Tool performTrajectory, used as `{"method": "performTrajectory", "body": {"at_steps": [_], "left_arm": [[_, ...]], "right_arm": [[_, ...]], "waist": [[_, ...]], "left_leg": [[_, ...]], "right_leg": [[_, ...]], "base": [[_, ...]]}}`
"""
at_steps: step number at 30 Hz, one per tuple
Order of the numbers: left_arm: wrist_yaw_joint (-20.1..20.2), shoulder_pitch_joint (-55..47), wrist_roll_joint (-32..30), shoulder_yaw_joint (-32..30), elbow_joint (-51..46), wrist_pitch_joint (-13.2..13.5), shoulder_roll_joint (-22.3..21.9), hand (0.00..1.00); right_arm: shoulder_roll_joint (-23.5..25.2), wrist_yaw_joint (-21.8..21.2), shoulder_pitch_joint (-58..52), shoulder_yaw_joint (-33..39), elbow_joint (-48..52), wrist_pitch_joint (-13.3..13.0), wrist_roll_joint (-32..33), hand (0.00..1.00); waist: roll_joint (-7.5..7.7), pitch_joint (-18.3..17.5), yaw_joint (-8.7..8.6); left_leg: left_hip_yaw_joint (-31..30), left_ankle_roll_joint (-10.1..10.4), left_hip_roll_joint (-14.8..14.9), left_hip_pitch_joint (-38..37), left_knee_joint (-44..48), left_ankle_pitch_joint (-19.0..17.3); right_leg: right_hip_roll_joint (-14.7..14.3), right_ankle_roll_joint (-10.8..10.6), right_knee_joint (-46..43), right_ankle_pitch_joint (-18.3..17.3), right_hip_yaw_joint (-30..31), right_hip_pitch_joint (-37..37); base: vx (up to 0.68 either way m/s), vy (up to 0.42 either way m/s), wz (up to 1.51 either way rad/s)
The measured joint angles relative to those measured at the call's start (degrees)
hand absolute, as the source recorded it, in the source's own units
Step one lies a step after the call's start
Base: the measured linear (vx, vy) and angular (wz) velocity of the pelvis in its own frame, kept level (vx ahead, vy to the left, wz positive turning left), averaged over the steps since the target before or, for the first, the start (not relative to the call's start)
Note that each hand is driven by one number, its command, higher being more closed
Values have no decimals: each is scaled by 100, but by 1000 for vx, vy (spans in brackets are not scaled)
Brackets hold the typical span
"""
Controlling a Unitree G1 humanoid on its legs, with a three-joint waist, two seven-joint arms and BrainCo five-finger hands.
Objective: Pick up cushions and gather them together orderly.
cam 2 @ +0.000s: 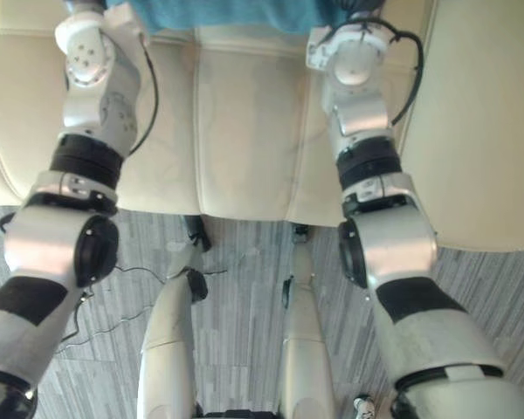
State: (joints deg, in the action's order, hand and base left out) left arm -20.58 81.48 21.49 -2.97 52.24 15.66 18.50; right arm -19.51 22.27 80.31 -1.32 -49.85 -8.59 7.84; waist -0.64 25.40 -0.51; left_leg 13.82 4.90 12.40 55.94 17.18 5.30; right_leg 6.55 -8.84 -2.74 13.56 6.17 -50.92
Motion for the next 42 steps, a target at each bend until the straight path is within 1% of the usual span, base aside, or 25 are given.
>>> {"method": "performTrajectory", "body": {"at_steps": [2,5,7,8,10,11,13,14,16,17,18,19,21,22,24,26,27,28,29,31,32,34,35,37,42], "left_arm": [[95,-238,5,-160,-130,3,213,0],[122,-622,12,-410,-311,0,356,0],[242,-1233,146,-679,-659,18,552,0],[251,-1331,167,-707,-736,21,581,0],[337,-2190,241,-902,-1432,92,664,0],[339,-2291,243,-904,-1496,112,675,0],[353,-3341,238,-911,-2128,257,653,0],[374,-3805,235,-912,-2341,290,593,0],[481,-5018,233,-895,-2717,337,104,0],[513,-5289,231,-885,-2793,337,-37,0],[575,-5749,229,-840,-2931,338,-288,0],[692,-6431,186,-628,-3024,329,-635,0],[824,-6954,86,-421,-3022,279,-839,0],[977,-7410,-69,-203,-3006,197,-982,0],[1124,-7783,-214,-43,-2871,160,-1137,0],[1330,-8159,-421,42,-2324,118,-1359,0],[1375,-8209,-459,42,-2135,91,-1397,0],[1462,-8295,-537,12,-1687,10,-1481,0],[1473,-8323,-585,-5,-1540,-12,-1505,0],[1561,-8462,-947,-37,-637,-188,-1555,0],[1581,-8499,-1020,-39,-511,-228,-1555,0],[1617,-8675,-1294,-40,-4,-325,-1551,0],[1621,-8701,-1323,-41,55,-344,-1547,0],[1626,-8774,-1537,-57,255,-408,-1480,0],[1637,-8787,-1810,-34,492,-483,-1329,0]], "right_arm": [[-196,-126,-282,30,311,-29,149,0],[-456,-232,-640,61,738,-66,243,0],[-802,-421,-1237,161,1373,-255,599,0],[-849,-440,-1362,212,1502,-277,620,0],[-1033,-556,-2346,685,2438,-459,810,0],[-1037,-565,-2465,735,2531,-477,813,0],[-1013,-652,-3702,1092,3462,-630,806,0],[-939,-699,-4261,1211,3805,-688,802,0],[-360,-817,-5637,1480,4373,-801,802,0],[-211,-841,-5908,1488,4446,-804,802,0],[38,-894,-6360,1466,4523,-821,801,0],[449,-1024,-7000,1451,4546,-818,795,0],[800,-1141,-7511,1408,4548,-815,786,0],[1057,-1287,-7917,1311,4542,-816,772,0],[1174,-1403,-8306,1144,4407,-814,688,0],[1429,-1611,-8813,952,3885,-785,475,0],[1498,-1663,-8898,952,3701,-765,371,0],[1585,-1747,-9033,926,3236,-704,299,0],[1606,-1769,-9058,923,3075,-672,262,0],[1723,-1800,-9111,942,1996,-497,-61,0],[1731,-1805,-9111,944,1804,-467,-98,0],[1732,-1865,-9108,1010,950,-353,-101,0],[1730,-1873,-9110,1024,823,-347,-100,0],[1728,-1905,-9109,1143,234,-244,-64,0],[1726,-1996,-9092,1223,-170,-159,-45,0]], "waist": [[0,0,4],[0,0,40],[2,1,72],[2,1,74],[6,0,88],[7,-1,90],[38,-16,107],[49,-22,111],[96,-48,154],[115,-65,151],[148,-96,140],[199,-189,151],[290,-300,178],[349,-435,202],[356,-663,208],[357,-1047,225],[360,-1160,226],[343,-1387,230],[341,-1456,229],[313,-1831,206],[310,-1884,197],[289,-2111,150],[286,-2148,137],[264,-2227,86],[297,-2240,46]], "left_leg": [[2,12,9,-12,-59,100],[8,25,32,-111,-115,121],[4,27,56,-277,-131,119],[-10,27,60,-305,-130,119],[-107,48,67,-514,-126,95],[-118,48,69,-547,-126,93],[-215,79,75,-837,-124,-21],[-266,106,75,-971,-122,-47],[-363,148,50,-1433,-143,-142],[-384,161,29,-1537,-165,-149],[-421,182,-8,-1740,-218,-158],[-508,230,-36,-2013,-220,-233],[-539,259,-52,-2270,-205,-267],[-554,286,-72,-2561,-211,-357],[-596,302,-85,-2787,-212,-425],[-642,340,-112,-3302,-270,-558],[-647,337,-129,-3417,-316,-575],[-650,333,-153,-3648,-434,-591],[-649,335,-160,-3723,-476,-590],[-606,367,-211,-4225,-844,-562],[-594,399,-220,-4316,-915,-527],[-573,419,-263,-4724,-1309,-421],[-578,417,-271,-4768,-1360,-407],[-600,416,-325,-5101,-1662,-334],[-545,409,-419,-5427,-1827,-326]], "right_leg": [[-24,13,-48,-7,-51,-22],[-42,13,-143,-9,-123,-11],[-50,31,-249,-70,-217,108],[-51,25,-278,-88,-235,126],[-57,101,-446,-307,-355,342],[-58,105,-468,-332,-374,368],[-53,167,-734,-616,-494,619],[-48,180,-845,-730,-551,732],[-13,234,-1153,-1062,-693,1120],[13,248,-1236,-1134,-728,1200],[52,257,-1373,-1266,-780,1354],[92,296,-1545,-1492,-894,1618],[121,306,-1699,-1654,-936,1841],[149,304,-1792,-1820,-980,2112],[166,304,-1806,-1920,-1046,2374],[216,298,-1779,-2105,-1156,2923],[231,293,-1754,-2143,-1175,3023],[250,283,-1680,-2190,-1211,3254],[252,275,-1645,-2196,-1219,3323],[251,269,-1377,-2201,-1242,3765],[250,264,-1332,-2198,-1244,3838],[249,237,-1061,-2165,-1286,4160],[249,235,-1017,-2157,-1300,4208],[244,202,-759,-2084,-1345,4529],[279,153,-586,-2033,-1220,4818]], "base": [[-35,-30,3],[-34,-44,-3],[-25,-45,0],[-21,-46,13],[-16,-53,17],[-4,-49,17],[18,-47,21],[42,-52,27],[66,-50,32],[89,-50,33],[108,-56,41],[138,-69,44],[118,-61,28],[119,-55,20],[121,-46,20],[128,-21,20],[122,-13,18],[93,-13,12],[118,-6,8],[117,10,1],[113,9,-1],[106,7,4],[95,9,11],[89,9,6],[70,26,-7]]}}
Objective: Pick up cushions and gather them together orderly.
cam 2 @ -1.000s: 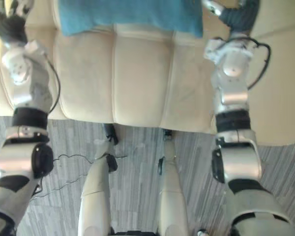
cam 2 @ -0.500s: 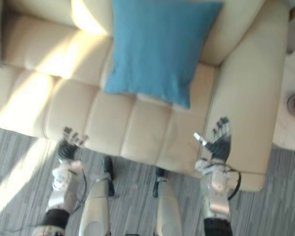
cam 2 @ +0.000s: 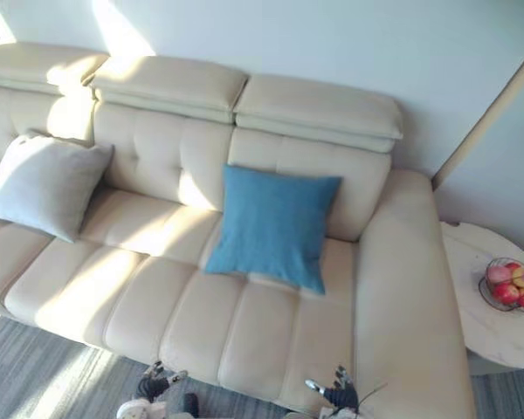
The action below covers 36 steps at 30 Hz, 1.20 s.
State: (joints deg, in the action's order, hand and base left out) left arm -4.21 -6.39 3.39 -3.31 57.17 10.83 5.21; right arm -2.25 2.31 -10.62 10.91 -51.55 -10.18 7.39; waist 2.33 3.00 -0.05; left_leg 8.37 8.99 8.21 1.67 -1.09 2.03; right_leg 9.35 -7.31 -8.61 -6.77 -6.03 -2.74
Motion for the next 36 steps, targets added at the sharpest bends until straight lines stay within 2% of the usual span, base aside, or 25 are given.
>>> {"method": "performTrajectory", "body": {"at_steps": [4,5,7,8,9,10,13,15,16,17,18,19,20,21,22,23,24,25,26,29,30,31,33,34,36], "left_arm": [[-5,91,-170,41,54,2,76,0],[-17,184,-222,68,97,-2,101,0],[-30,438,-228,97,86,-9,58,0],[-54,537,-226,84,32,-9,-15,0],[-53,568,-224,63,29,-4,-39,0],[-60,643,-211,76,-57,-5,-17,0],[-70,579,-179,-7,-161,-6,51,0],[-129,568,-87,-118,-173,-64,29,0],[-174,572,-80,-264,-184,-118,-148,0],[-183,562,-77,-276,-184,-129,-204,0],[-198,521,-71,-227,-204,-123,-264,0],[-200,509,-73,-185,-205,-122,-264,0],[-199,517,-75,-174,-199,-124,-262,0],[-196,525,-83,-173,-180,-128,-292,0],[-194,520,-99,-166,-173,-130,-370,0],[-195,538,-98,-151,-177,-126,-374,0],[-189,575,-96,-120,-190,-119,-368,0],[-187,573,-94,-122,-176,-120,-376,0],[-186,564,-92,-119,-166,-120,-379,0],[-173,523,-80,-76,19,-125,-379,0],[-171,508,-77,-65,58,-127,-379,0],[-166,497,-45,-3,159,-137,-364,0],[-165,436,-32,5,191,-141,-243,0],[-154,367,-33,39,202,-158,-182,0],[-100,270,-32,43,209,-158,-133,0]], "right_arm": [[-10,7,446,-14,-138,19,-1,0],[-17,40,738,-89,-138,18,-2,0],[-54,112,962,-279,-93,-3,-2,0],[-75,134,954,-261,-79,2,-1,0],[-63,155,960,-252,-68,10,9,0],[47,170,848,-271,2,9,64,0],[217,174,691,-262,-107,12,317,0],[238,180,788,-249,-103,11,478,0],[168,235,958,-162,-96,20,509,0],[158,261,997,-145,-86,18,510,0],[128,346,1002,-89,-37,-1,515,0],[131,378,988,-93,40,-4,511,0],[130,390,998,-101,67,-4,510,0],[93,422,1094,-105,82,-8,499,0],[43,456,1019,-92,78,-7,496,0],[45,459,969,-86,75,-8,495,0],[39,458,911,-35,32,-2,494,0],[-60,456,908,25,-149,5,489,0],[-77,453,891,24,-172,6,485,0],[-80,351,807,22,-514,23,387,0],[-78,324,804,22,-594,39,385,0],[-46,269,765,36,-717,89,378,0],[4,210,698,35,-810,125,371,0],[-11,205,675,56,-811,133,372,0],[-12,205,605,120,-817,133,372,0]], "waist": [[54,153,6],[62,327,16],[100,485,21],[48,493,63],[69,536,73],[135,558,35],[310,456,79],[380,416,201],[105,510,357],[-5,526,374],[-113,494,380],[-122,488,387],[-140,489,387],[-270,533,350],[-290,539,278],[-273,539,276],[-258,539,293],[-254,532,293],[-250,528,284],[-269,451,213],[-322,388,213],[-286,349,178],[-161,243,178],[-122,208,108],[-131,160,50]], "left_leg": [[371,-12,1,15,22,-5],[540,-61,23,72,140,-36],[701,-278,2,296,515,-174],[750,-349,92,352,621,-225],[828,-348,93,382,656,-225],[695,-392,29,431,865,-255],[494,-419,-8,892,1368,-231],[519,-404,81,1307,1750,-222],[538,-336,317,1468,1795,-94],[542,-354,404,1477,1723,-4],[597,-341,538,1505,1522,246],[629,-191,593,1580,1421,405],[633,-190,590,1613,1385,462],[565,-266,673,1626,1167,635],[517,-62,710,1646,1002,382],[509,-57,717,1679,1074,263],[455,-173,704,1802,1514,144],[316,-432,539,1853,2615,-139],[300,-462,488,1803,2819,-234],[152,-374,285,1181,3240,-1279],[140,-323,247,1029,2976,-1369],[193,-326,83,750,2174,-1265],[260,-377,-93,576,1748,-1039],[263,-441,-203,449,1528,-928],[253,-463,-294,415,1501,-915]], "right_leg": [[-19,-38,-290,85,396,-368],[-23,-41,-605,212,376,-675],[134,90,-900,520,-253,-1011],[135,45,-590,669,-349,-851],[197,61,-927,425,-373,-895],[388,44,-2734,-308,-408,-1121],[385,-274,-4341,-580,-255,-859],[283,-407,-3975,-727,-18,-612],[-54,-253,-3503,-953,-50,-544],[-147,-199,-3294,-1011,-134,-465],[-249,8,-2776,-1289,-396,-265],[-301,233,-2506,-1586,-559,-232],[-347,320,-2444,-1640,-583,-243],[-493,467,-2291,-1690,-630,-251],[-497,678,-2175,-1573,-870,-316],[-473,745,-2128,-1535,-918,-321],[-411,835,-2028,-1482,-1003,-326],[-297,860,-1809,-1296,-1067,-324],[-275,844,-1759,-1241,-1052,-322],[-246,716,-1282,-800,-974,-385],[-254,665,-1216,-725,-933,-428],[-294,518,-864,-460,-819,-394],[-254,443,-376,-159,-762,-267],[-226,370,-4,73,-776,-51],[-188,317,254,229,-772,95]], "base": [[-8,29,-53],[-113,26,-66],[-145,51,-55],[-92,50,-19],[-153,48,14],[-78,3,34],[-145,-81,47],[-275,-171,-17],[-340,-156,-42],[-319,-109,-33],[-321,-175,-16],[-340,-218,-14],[-376,-230,-9],[-465,-196,16],[-387,-147,25],[-352,-79,29],[-292,9,10],[-292,9,4],[-285,83,0],[-128,142,-2],[-73,227,-7],[-67,179,-6],[-48,157,-7],[-22,149,3],[-41,153,9]]}}
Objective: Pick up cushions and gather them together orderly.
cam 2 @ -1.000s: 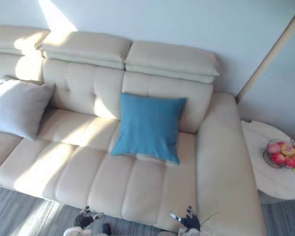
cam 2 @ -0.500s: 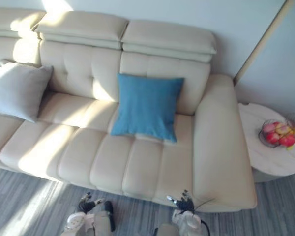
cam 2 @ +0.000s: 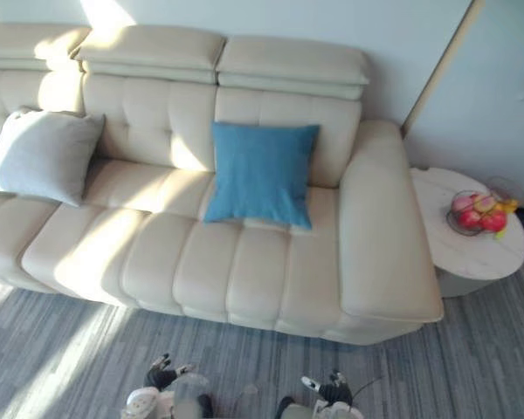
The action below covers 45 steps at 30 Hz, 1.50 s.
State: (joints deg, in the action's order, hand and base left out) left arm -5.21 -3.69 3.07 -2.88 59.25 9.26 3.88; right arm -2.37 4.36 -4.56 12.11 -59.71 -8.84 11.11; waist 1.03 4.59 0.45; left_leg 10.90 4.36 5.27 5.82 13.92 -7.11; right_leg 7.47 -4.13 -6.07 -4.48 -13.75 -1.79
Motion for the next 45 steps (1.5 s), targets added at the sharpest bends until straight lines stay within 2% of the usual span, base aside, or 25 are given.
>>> {"method": "performTrajectory", "body": {"at_steps": [3,4,5,8,9,15,19,26,32,34,36,37,38,40,42,43,44,45], "left_arm": [[64,-59,-1,-3,57,0,34,0],[81,-71,-5,-3,128,-5,81,0],[109,-130,-21,-12,215,-5,102,0],[160,-149,-69,-17,225,-5,100,0],[179,-137,-84,-65,329,-4,136,0],[179,-137,-85,-40,330,-4,134,0],[179,-138,-195,3,346,-12,137,0],[190,-46,-412,274,437,-111,146,0],[191,84,-403,415,434,-110,168,0],[192,86,-409,412,441,-115,175,0],[193,107,-415,413,452,-118,188,0],[193,154,-418,407,493,-121,183,0],[190,189,-418,402,506,-127,199,0],[192,346,-421,401,532,-129,252,0],[194,438,-430,401,570,-131,263,0],[202,463,-451,382,571,-133,214,0],[209,534,-463,305,571,-134,164,0],[231,588,-487,271,582,-140,89,0]], "right_arm": [[5,-53,-23,74,-48,20,-11,0],[4,-70,-19,84,-130,39,-125,0],[-9,-100,6,89,-239,54,-399,0],[-10,-101,9,90,-240,68,-433,0],[-62,-99,128,60,-263,159,-651,0],[-61,-100,91,61,-263,159,-652,0],[-54,-107,35,65,-264,160,-663,0],[-32,-110,-73,205,-176,176,-666,0],[-25,-103,-56,341,-44,220,-666,0],[-17,-103,-35,341,34,236,-666,0],[-32,-100,14,337,37,245,-667,0],[-35,-97,75,337,31,260,-668,0],[-33,-96,102,337,31,268,-667,0],[-24,-96,176,333,36,264,-666,0],[-34,-98,209,240,34,260,-666,0],[-88,-94,259,125,25,259,-668,0],[-157,-93,338,100,22,262,-680,0],[-201,-94,357,93,44,254,-681,0]], "waist": [[7,-95,-2],[-4,-108,-2],[-24,-189,0],[-16,-224,1],[33,-219,-8],[37,-219,-38],[21,-211,-69],[16,-147,-257],[-16,4,-297],[-32,15,-336],[-44,47,-382],[-117,93,-387],[-117,94,-409],[-129,136,-461],[-126,136,-470],[-162,157,-457],[-205,198,-451],[-278,254,-505]], "left_leg": [[-10,-137,-146,-69,-209,135],[-16,-162,-200,-119,-306,191],[-56,-210,-262,-316,-657,396],[-61,-261,-275,-395,-860,479],[-192,-254,-413,-916,-1480,539],[-163,-246,-405,-950,-1520,550],[78,-225,-392,-1211,-1892,718],[379,-195,-358,-1392,-1969,727],[747,-32,-210,-1279,-1840,617],[1358,102,-63,-1204,-1640,453],[1799,145,44,-1194,-1529,348],[2305,180,180,-1217,-1457,284],[2523,191,228,-1242,-1455,277],[3211,227,409,-1402,-1424,259],[3613,302,526,-1479,-1248,207],[4002,376,615,-1599,-1113,157],[4337,416,633,-1750,-1052,134],[4493,413,665,-1818,-954,140]], "right_leg": [[78,-43,204,158,2,83],[89,-41,260,208,4,116],[88,-22,360,245,-7,186],[64,10,444,282,15,196],[66,-62,750,338,103,577],[68,-63,740,338,56,591],[67,-70,733,339,45,613],[138,-141,688,296,-143,781],[7,-101,561,323,271,405],[-167,-36,399,368,909,-24],[-326,24,325,429,1226,-274],[-340,172,180,417,911,-549],[-284,300,20,349,506,-696],[72,544,-551,182,-1310,-948],[303,794,-917,-64,-2580,-1019],[406,1086,-1238,-337,-3459,-1006],[366,1276,-1464,-464,-3590,-1058],[316,1273,-1550,-618,-3429,-1080]], "base": [[-45,76,8],[-132,20,9],[-138,0,5],[-52,-17,-1],[0,0,0],[0,0,-1],[-18,-14,-15],[-25,-15,-1],[-69,-29,-38],[-33,-38,-132],[-14,-79,-150],[-10,-81,-169],[6,-62,-177],[69,-145,-152],[90,-174,-141],[185,-290,-179],[210,-295,-172],[192,-240,-116]]}}
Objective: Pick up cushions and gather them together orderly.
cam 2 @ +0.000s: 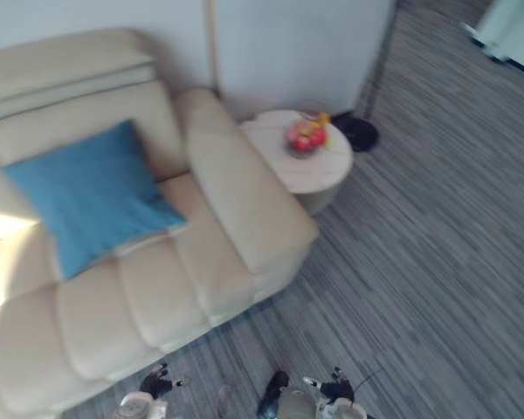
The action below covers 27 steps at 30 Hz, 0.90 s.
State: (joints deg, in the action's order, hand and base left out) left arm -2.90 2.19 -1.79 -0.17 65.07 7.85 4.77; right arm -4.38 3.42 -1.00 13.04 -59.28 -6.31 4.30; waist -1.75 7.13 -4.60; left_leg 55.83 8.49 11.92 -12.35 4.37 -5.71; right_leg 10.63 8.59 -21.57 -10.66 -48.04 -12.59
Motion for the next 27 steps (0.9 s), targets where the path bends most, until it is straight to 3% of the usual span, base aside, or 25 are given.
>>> {"method": "performTrajectory", "body": {"at_steps": [2,4,5,6,9,11,13,15,16,17,18,19,20,22,23,25,26,27], "left_arm": [[84,71,-46,-73,45,-23,-149,0],[92,56,-84,-214,69,-89,-244,0],[93,-17,-89,-298,122,-107,-297,0],[91,-74,-87,-318,161,-115,-319,0],[88,-119,-56,-317,-33,-92,-293,0],[83,-124,-15,-316,-108,-70,-289,0],[82,-118,46,-317,-153,-33,-289,0],[76,-113,99,-326,-190,37,-293,0],[69,-113,119,-324,-215,45,-309,0],[67,-116,144,-324,-214,48,-322,0],[67,-111,193,-337,-208,57,-333,0],[67,-77,199,-341,-209,54,-282,0],[65,-64,199,-332,-215,45,-184,0],[62,-64,207,-317,-220,41,-9,0],[55,-65,207,-318,-206,22,35,0],[45,-122,207,-292,-65,-19,85,0],[39,-119,208,-259,-39,-38,96,0],[36,-50,208,-189,-17,-99,107,0]], "right_arm": [[-112,2,8,-11,-24,3,-6,0],[-104,-2,-11,-79,-52,16,-106,0],[-114,1,2,-199,-74,15,-184,0],[-115,1,5,-270,-84,11,-194,0],[-147,4,47,-305,-329,25,-197,0],[-172,3,56,-305,-442,24,-199,0],[-185,2,101,-317,-458,28,-207,0],[-183,3,109,-326,-457,27,-205,0],[-211,7,110,-368,-451,19,-203,0],[-242,7,110,-416,-446,15,-204,0],[-279,9,123,-439,-431,10,-204,0],[-245,20,116,-439,-420,4,-202,0],[-172,13,108,-480,-424,5,-204,0],[-17,5,121,-504,-425,3,-202,0],[11,-1,163,-531,-427,6,-202,0],[35,-5,274,-585,-443,6,-203,0],[38,-8,278,-616,-442,6,-205,0],[29,-22,335,-648,-416,4,-209,0]], "waist": [[-40,27,-87],[-7,50,-104],[5,75,-93],[10,102,-97],[107,168,47],[105,172,167],[111,177,182],[116,217,200],[82,242,236],[55,254,240],[-32,308,316],[10,331,363],[192,316,374],[416,293,444],[421,294,487],[326,335,479],[298,340,464],[237,373,443]], "left_leg": [[83,-1,195,-115,653,11],[43,-191,890,77,2424,127],[-215,-355,1325,305,3642,-187],[-738,-359,1390,639,4373,-522],[-2153,-263,822,1364,4412,-945],[-3055,-232,287,1780,3635,-1026],[-4233,-195,-283,2155,2514,-1006],[-5099,-171,-629,2335,1668,-894],[-5501,-61,-734,2319,1165,-685],[-5611,-46,-732,2303,1000,-600],[-5801,-55,-688,2218,919,-210],[-5616,-213,-721,2168,1118,-115],[-5366,-255,-764,2107,1125,-295],[-4870,-333,-792,1975,1057,-481],[-4548,-355,-783,1809,980,-557],[-3956,-495,-798,1425,845,-595],[-3838,-502,-798,1363,821,-597],[-3637,-504,-751,1225,753,-598]], "right_leg": [[-41,-48,-239,-251,344,-35],[-187,-34,-194,-371,790,97],[-374,-16,5,-383,1166,255],[-533,-25,202,-369,1565,459],[-780,-68,533,-297,2460,878],[-864,-107,617,-246,3157,1069],[-883,-200,719,-219,3842,1144],[-888,-282,799,-245,4454,1213],[-936,-466,800,-238,4812,1223],[-980,-520,778,-264,4989,1221],[-1110,-689,652,-383,5371,1223],[-1097,-812,549,-465,5676,1210],[-987,-893,517,-508,5814,1168],[-813,-1005,262,-562,5798,939],[-672,-1067,28,-549,5380,764],[-244,-1252,-285,-575,4018,592],[-134,-1251,-339,-575,3612,553],[91,-1201,-435,-569,2587,499]], "base": [[249,-249,-95],[305,-236,-121],[229,-121,-151],[238,-112,-172],[210,-37,-177],[214,97,-197],[226,173,-155],[270,223,-172],[262,212,-174],[294,287,-179],[372,360,-170],[384,370,-171],[245,228,-108],[259,214,-112],[292,201,-144],[252,125,-126],[271,85,-113],[209,33,-78]]}}
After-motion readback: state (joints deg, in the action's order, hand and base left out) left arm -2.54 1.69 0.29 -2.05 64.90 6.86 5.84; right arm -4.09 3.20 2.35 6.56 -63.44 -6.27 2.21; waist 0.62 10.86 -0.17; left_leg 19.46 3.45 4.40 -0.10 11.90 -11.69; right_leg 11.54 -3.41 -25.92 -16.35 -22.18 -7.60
